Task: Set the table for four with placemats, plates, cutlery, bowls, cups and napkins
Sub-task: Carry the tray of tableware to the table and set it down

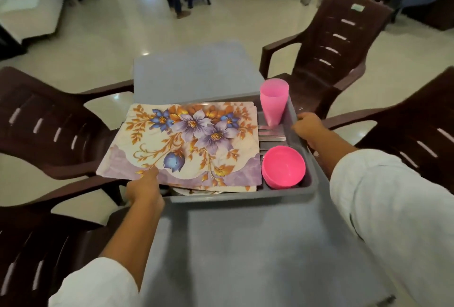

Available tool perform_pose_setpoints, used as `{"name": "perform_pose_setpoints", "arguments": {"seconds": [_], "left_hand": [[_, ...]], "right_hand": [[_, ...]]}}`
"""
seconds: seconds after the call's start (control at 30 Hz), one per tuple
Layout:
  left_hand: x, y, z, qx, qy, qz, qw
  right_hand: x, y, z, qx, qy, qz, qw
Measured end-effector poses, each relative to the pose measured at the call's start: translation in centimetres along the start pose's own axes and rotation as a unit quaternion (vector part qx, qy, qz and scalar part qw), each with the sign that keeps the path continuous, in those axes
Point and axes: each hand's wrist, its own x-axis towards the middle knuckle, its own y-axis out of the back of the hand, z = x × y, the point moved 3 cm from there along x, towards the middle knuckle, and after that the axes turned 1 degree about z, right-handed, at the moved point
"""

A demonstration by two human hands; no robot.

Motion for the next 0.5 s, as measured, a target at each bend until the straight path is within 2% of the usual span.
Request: {"name": "perform_pose_setpoints", "arguments": {"seconds": [0.23,0.5], "left_hand": [[0.1,-3.4,0.9,-0.009,0.005,0.066,0.998],[1.6,-6.3,1.0,-0.016,0.000,0.078,0.997]], "right_hand": [[8.7,-2.4,-5.0,0.028,0.035,-0.017,0.999],[13.7,-3.8,-5.9,0.023,0.053,-0.032,0.998]]}}
